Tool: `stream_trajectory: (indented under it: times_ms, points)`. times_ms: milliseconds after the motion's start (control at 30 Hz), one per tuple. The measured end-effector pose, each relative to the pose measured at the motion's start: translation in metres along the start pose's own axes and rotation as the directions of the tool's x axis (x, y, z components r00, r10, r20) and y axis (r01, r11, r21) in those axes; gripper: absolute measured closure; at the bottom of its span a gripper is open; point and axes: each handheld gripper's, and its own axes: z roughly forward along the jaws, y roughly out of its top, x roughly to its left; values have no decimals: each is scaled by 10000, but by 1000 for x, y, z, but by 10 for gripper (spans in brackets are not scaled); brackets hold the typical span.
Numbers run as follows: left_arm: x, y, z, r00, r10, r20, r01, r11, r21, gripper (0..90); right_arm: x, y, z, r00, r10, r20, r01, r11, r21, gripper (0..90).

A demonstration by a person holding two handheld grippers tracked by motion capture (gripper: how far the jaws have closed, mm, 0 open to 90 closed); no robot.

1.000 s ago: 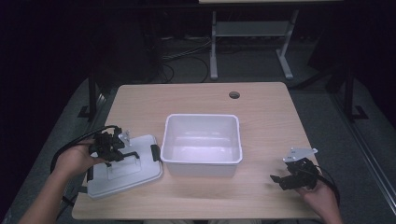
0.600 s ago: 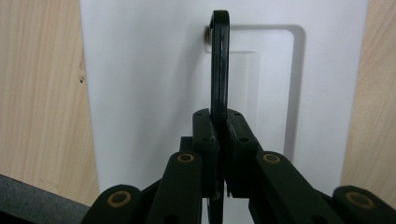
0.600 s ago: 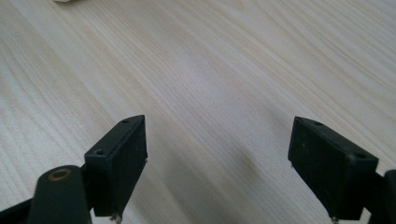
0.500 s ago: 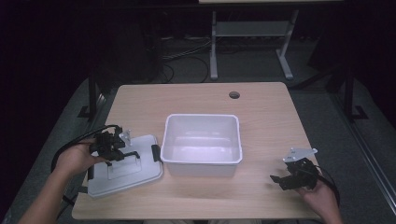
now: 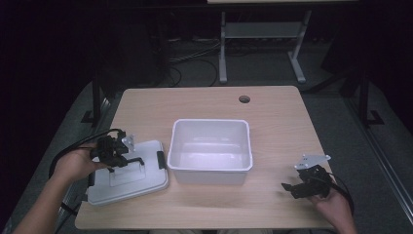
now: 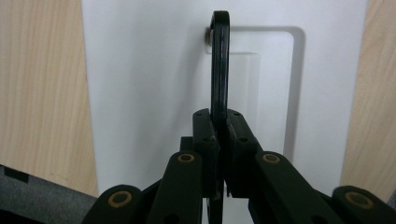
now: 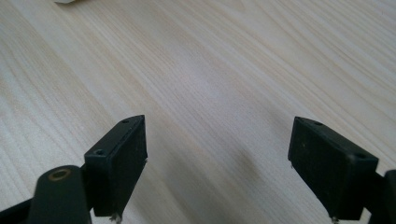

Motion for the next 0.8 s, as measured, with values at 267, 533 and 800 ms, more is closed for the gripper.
stream_trajectory:
  times_ms: [267, 533, 800]
  points:
    - [-3, -5, -12, 10000, 92, 23, -92, 10000, 30, 848, 0, 0, 0, 10000, -16, -9, 16, 10000, 5, 190]
    - [-10, -8, -28, 9995, 325, -61, -324, 9994, 75, 848, 0, 0, 1, 10000, -11, -30, 11, 10000, 27, 190]
    - [-13, -15, -43, 9996, 289, -63, -289, 9996, -40, 848, 1, 0, 2, 10000, 32, -47, -32, 10000, 66, 187]
